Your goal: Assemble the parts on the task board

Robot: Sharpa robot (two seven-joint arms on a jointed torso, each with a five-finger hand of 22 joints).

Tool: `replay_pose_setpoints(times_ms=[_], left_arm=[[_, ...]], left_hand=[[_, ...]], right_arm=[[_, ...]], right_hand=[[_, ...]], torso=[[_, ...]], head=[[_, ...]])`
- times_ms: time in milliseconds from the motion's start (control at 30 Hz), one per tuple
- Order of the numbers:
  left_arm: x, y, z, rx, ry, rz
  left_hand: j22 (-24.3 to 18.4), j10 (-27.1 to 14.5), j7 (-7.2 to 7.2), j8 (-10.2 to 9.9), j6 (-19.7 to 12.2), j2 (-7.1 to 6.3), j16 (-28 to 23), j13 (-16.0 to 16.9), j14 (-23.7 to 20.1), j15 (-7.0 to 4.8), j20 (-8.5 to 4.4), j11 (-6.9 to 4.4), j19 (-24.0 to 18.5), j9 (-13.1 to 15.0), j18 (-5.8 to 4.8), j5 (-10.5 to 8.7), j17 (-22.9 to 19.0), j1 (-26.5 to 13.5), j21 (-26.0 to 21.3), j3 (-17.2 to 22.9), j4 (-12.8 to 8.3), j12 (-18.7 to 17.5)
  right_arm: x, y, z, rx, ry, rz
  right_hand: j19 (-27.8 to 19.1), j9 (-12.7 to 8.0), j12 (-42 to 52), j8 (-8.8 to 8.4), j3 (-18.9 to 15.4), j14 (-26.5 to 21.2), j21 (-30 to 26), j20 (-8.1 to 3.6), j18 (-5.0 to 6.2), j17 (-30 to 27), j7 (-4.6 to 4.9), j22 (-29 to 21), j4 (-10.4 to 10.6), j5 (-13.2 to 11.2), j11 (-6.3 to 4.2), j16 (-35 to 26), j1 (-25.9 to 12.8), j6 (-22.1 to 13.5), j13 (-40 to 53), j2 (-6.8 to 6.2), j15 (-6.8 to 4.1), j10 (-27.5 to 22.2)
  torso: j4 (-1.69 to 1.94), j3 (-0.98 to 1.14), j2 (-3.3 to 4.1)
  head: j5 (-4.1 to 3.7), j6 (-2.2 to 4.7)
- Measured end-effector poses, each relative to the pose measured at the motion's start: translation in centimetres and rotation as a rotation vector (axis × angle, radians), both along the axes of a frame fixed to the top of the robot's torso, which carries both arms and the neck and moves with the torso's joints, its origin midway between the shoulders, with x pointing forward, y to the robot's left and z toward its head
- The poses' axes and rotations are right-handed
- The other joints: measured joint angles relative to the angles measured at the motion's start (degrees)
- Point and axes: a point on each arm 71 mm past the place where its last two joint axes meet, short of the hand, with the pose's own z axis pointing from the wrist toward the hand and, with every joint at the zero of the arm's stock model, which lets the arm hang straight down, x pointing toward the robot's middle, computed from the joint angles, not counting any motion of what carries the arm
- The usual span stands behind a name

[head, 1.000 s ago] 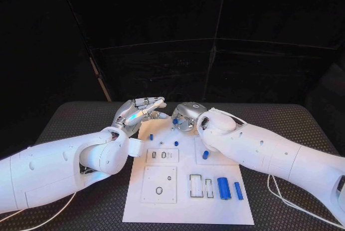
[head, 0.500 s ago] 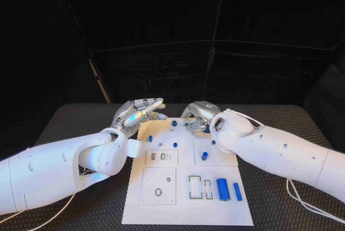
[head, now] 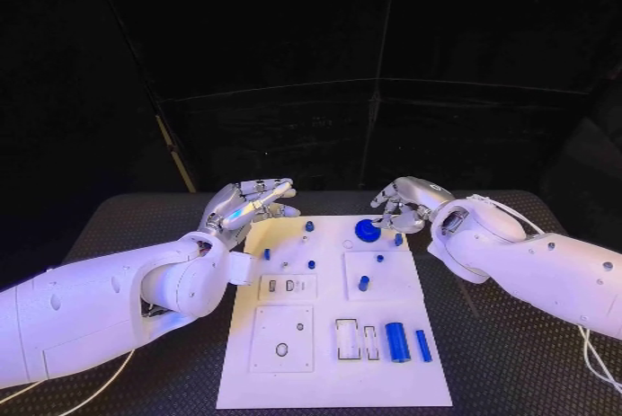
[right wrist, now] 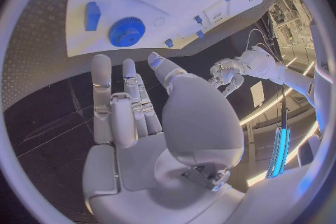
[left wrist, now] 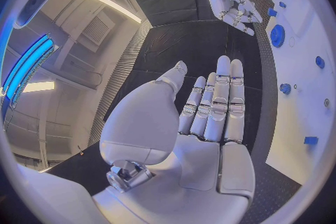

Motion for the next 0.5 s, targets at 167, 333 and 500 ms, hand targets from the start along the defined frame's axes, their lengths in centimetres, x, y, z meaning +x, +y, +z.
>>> replay_pose_setpoints(times_ms=[167, 333, 500], left_arm=[[0.1, 0.0, -0.1, 0.001, 0.001, 0.0], [0.1, -0.2, -0.1, 0.0, 0.001, -0.003], [0.1, -0.2, -0.1, 0.0, 0.002, -0.004]], left_hand=[[0.0, 0.0, 0.0, 0.0, 0.0, 0.0, -0.2, 0.0, 0.0, 0.0, 0.0, 0.0, 0.0, 0.0, 0.0, 0.0, 0.0, 0.0, 0.0, 0.0, 0.0, -0.2], [0.0, 0.0, 0.0, 0.0, 0.0, 0.0, -0.4, 0.0, 0.0, 0.0, 0.0, 0.0, 0.0, 0.0, 0.0, 0.0, 0.1, 0.0, 0.0, 0.0, 0.0, -0.3], [0.0, 0.0, 0.0, 0.0, 0.0, 0.0, -0.4, 0.0, 0.0, 0.0, 0.0, 0.0, 0.0, 0.0, 0.0, 0.0, 0.1, 0.0, 0.0, 0.0, 0.0, -0.3]], right_arm=[[-0.1, -0.9, -0.3, -0.011, 0.065, -0.032], [0.2, -0.7, -0.8, -0.021, 0.113, -0.045], [0.8, 0.1, -1.4, -0.024, 0.146, -0.057]], right_hand=[[0.9, 0.1, 7.9, 0.14, -7.1, -0.1, 0.2, -0.92, 0.0, 1.3, -0.92, 0.4, 4.3, 0.0, -0.79, 0.9, 3.3, -0.7, 7.2, -0.64, -0.82, 1.1], [1.9, 0.1, 19.2, 0.46, -12.8, 0.0, 1.1, -0.89, 0.0, 3.7, -0.91, 1.5, 10.9, 0.2, -0.7, 2.2, 8.1, -2.4, 18.5, -0.6, -1.01, -3.6], [2.7, 0.1, 30.0, 0.83, -14.5, -0.2, 2.2, -0.4, 0.0, 4.4, -0.35, 2.9, 15.9, 0.7, -0.53, 3.2, 10.4, -3.6, 29.2, -0.58, -0.78, -5.0]], torso=[[-0.03, 0.0, -0.03], [0.07, -0.03, 0.01], [0.14, -0.09, 0.08]], head=[[-0.41, 0.15], [-0.54, 0.18], [-0.57, -0.04]])
